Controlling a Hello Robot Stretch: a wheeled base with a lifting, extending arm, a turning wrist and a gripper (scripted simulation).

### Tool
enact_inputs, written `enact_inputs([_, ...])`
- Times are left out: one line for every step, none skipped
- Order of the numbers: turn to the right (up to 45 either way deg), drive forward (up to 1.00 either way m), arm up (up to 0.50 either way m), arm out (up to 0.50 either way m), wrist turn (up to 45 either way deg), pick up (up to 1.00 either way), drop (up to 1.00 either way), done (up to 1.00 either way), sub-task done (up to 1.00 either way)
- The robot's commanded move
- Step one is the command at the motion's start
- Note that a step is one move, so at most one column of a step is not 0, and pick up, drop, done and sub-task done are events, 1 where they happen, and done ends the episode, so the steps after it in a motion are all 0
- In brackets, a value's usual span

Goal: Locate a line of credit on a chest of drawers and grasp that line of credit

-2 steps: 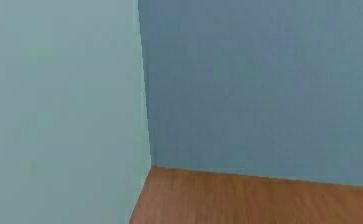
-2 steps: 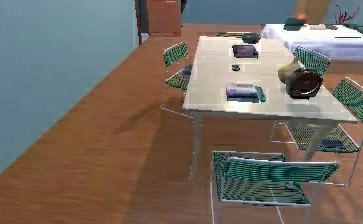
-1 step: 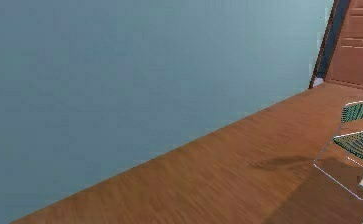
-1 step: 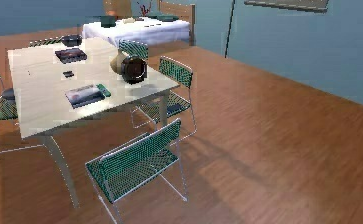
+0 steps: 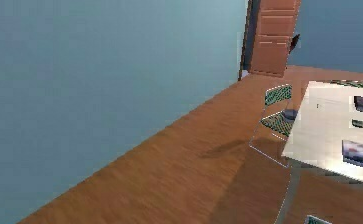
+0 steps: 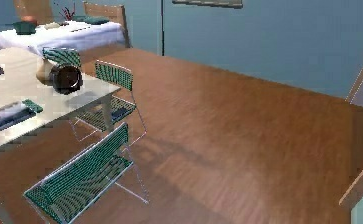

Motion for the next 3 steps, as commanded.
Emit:
enact_inputs([3.0,0.0,0.0,0.0,0.0,0.0,0.0,0.0,0.0])
enact_inputs([0.0,1.0,0.0,0.0,0.0,0.0,0.0,0.0,0.0])
enact_inputs([0.0,0.1,0.0,0.0,0.0,0.0,0.0,0.0,0.0])
